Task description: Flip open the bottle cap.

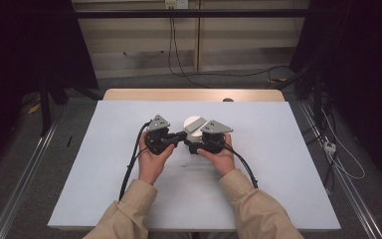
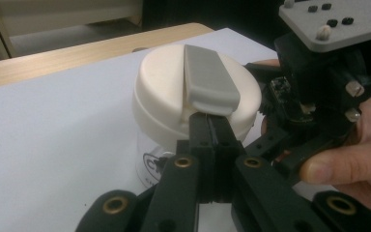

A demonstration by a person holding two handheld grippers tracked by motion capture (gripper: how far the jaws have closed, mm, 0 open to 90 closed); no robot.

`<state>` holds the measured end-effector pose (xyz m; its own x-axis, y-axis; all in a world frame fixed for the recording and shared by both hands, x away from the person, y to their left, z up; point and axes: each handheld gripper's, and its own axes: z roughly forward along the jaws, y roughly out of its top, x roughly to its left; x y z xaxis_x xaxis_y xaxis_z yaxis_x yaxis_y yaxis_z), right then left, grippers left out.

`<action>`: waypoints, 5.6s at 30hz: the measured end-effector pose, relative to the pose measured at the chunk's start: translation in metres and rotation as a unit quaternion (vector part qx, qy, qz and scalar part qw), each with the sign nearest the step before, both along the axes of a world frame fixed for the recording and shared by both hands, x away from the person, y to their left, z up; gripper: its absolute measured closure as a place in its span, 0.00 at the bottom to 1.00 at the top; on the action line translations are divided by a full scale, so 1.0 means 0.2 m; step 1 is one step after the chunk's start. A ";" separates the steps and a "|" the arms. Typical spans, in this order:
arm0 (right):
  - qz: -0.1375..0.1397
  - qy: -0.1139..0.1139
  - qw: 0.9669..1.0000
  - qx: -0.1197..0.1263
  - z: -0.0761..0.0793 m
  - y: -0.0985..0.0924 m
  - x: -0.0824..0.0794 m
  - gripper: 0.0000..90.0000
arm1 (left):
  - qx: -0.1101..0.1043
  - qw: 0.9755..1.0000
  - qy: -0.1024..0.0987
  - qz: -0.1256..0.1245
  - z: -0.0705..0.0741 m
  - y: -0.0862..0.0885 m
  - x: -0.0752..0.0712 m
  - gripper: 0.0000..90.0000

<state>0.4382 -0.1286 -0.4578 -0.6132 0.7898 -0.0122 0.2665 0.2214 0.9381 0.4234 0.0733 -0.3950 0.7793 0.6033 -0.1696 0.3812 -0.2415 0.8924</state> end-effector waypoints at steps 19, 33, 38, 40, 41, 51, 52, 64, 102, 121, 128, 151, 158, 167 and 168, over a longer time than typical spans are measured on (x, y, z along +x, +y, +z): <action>-0.001 0.008 1.000 0.001 0.01 -0.01 -0.01 0.20 | -0.001 1.000 -0.013 0.002 0.07 -0.05 0.04 1.00; -0.003 0.016 1.000 0.010 0.01 -0.02 0.00 0.20 | -0.005 1.000 -0.016 0.000 0.10 -0.08 0.05 1.00; -0.003 0.021 1.000 0.008 0.01 -0.03 -0.01 0.19 | -0.006 1.000 -0.017 -0.001 0.10 -0.09 0.06 1.00; -0.005 0.023 1.000 0.007 0.01 -0.03 -0.01 0.19 | -0.006 1.000 -0.016 -0.002 0.10 -0.10 0.06 1.00; -0.005 0.024 1.000 0.008 0.01 -0.03 -0.01 0.18 | -0.006 1.000 -0.017 -0.002 0.10 -0.10 0.07 1.00; -0.005 0.027 1.000 0.008 0.02 -0.04 -0.01 0.17 | 0.001 1.000 -0.021 -0.002 0.10 -0.12 0.09 1.00; -0.005 0.028 1.000 0.009 0.02 -0.04 -0.01 0.18 | -0.002 1.000 -0.020 0.000 0.10 -0.12 0.09 1.00; 0.000 0.024 1.000 0.005 0.02 -0.03 -0.01 0.20 | -0.007 1.000 -0.020 0.003 0.11 -0.13 0.11 1.00; 0.006 0.020 1.000 -0.002 0.02 -0.03 -0.02 0.20 | -0.008 1.000 -0.029 0.003 0.19 -0.17 0.19 1.00; 0.007 0.019 1.000 -0.003 0.02 -0.03 -0.02 0.20 | -0.008 1.000 -0.027 0.007 0.21 -0.19 0.23 1.00; 0.008 0.018 1.000 -0.005 0.02 -0.03 -0.02 0.20 | -0.006 1.000 -0.025 0.008 0.21 -0.20 0.24 1.00; 0.009 0.020 1.000 -0.002 0.02 -0.03 -0.02 0.20 | -0.005 1.000 -0.021 0.007 0.19 -0.23 0.28 1.00; 0.010 0.021 1.000 -0.004 0.02 -0.03 -0.02 0.20 | -0.002 1.000 -0.019 0.007 0.19 -0.25 0.30 1.00; 0.012 0.021 1.000 -0.002 0.01 -0.04 -0.02 0.20 | 0.003 1.000 -0.012 0.001 0.15 -0.28 0.32 1.00; 0.012 0.022 1.000 -0.001 0.02 -0.04 -0.02 0.20 | 0.003 1.000 -0.012 0.002 0.14 -0.29 0.32 1.00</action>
<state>0.4340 -0.1364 -0.4548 -0.6315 0.7753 0.0139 0.3019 0.2293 0.9254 0.4874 0.0160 -0.3664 0.7807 0.6073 -0.1477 0.3611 -0.2454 0.8997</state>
